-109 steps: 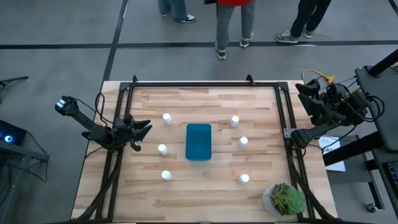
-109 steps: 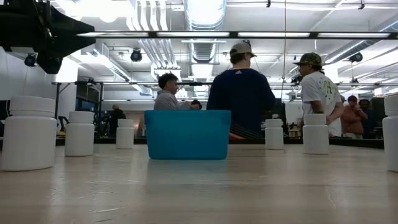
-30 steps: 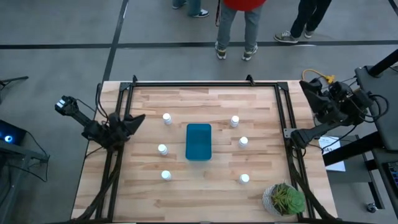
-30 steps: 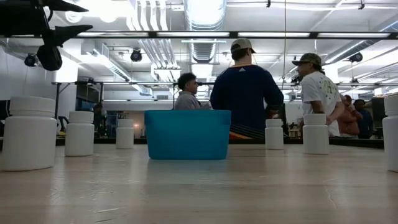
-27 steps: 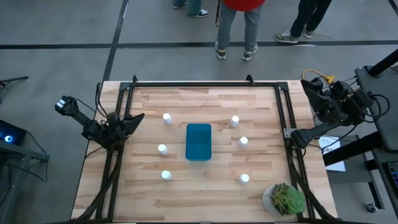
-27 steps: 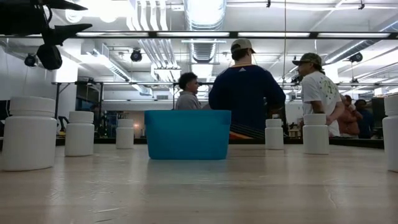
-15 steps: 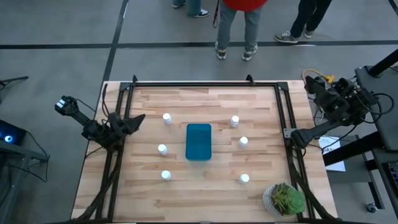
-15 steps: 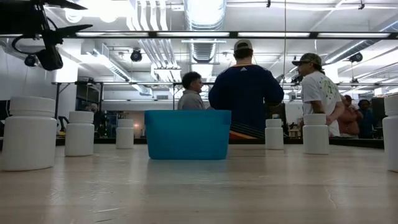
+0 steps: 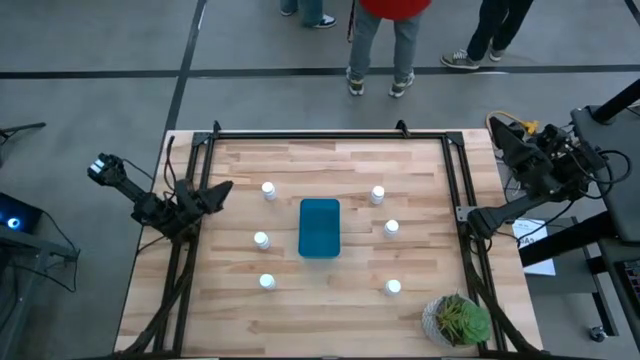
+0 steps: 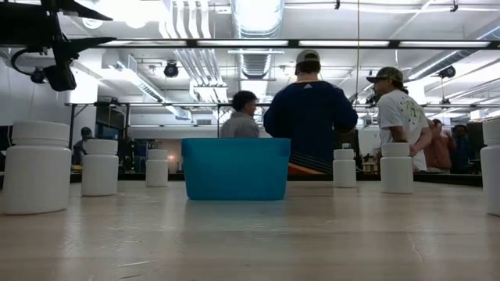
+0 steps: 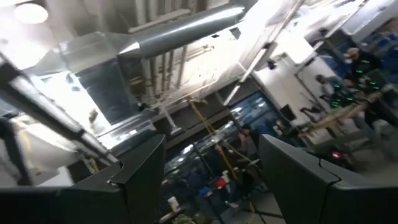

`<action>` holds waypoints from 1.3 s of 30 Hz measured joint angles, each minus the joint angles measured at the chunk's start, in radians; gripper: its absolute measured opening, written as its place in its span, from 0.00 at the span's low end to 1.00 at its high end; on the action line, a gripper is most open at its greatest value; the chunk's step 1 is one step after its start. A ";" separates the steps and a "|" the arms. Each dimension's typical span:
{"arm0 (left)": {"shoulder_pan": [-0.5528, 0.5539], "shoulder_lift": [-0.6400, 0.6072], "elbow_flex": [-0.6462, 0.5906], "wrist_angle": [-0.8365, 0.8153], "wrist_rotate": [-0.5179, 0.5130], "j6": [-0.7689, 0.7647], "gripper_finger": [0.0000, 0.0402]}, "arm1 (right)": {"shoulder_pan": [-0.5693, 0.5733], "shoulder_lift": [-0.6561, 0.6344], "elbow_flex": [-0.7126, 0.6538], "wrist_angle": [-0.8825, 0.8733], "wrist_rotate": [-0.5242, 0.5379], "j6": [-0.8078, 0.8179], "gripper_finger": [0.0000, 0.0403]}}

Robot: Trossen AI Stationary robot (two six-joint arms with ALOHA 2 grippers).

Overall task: Pick and place pill bottles into a basket
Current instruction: Put the white medicine bottle into the container

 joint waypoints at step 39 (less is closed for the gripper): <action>0.000 0.479 0.982 -0.428 0.228 0.921 0.32 | -0.002 0.613 0.841 -0.520 -0.059 -0.195 0.62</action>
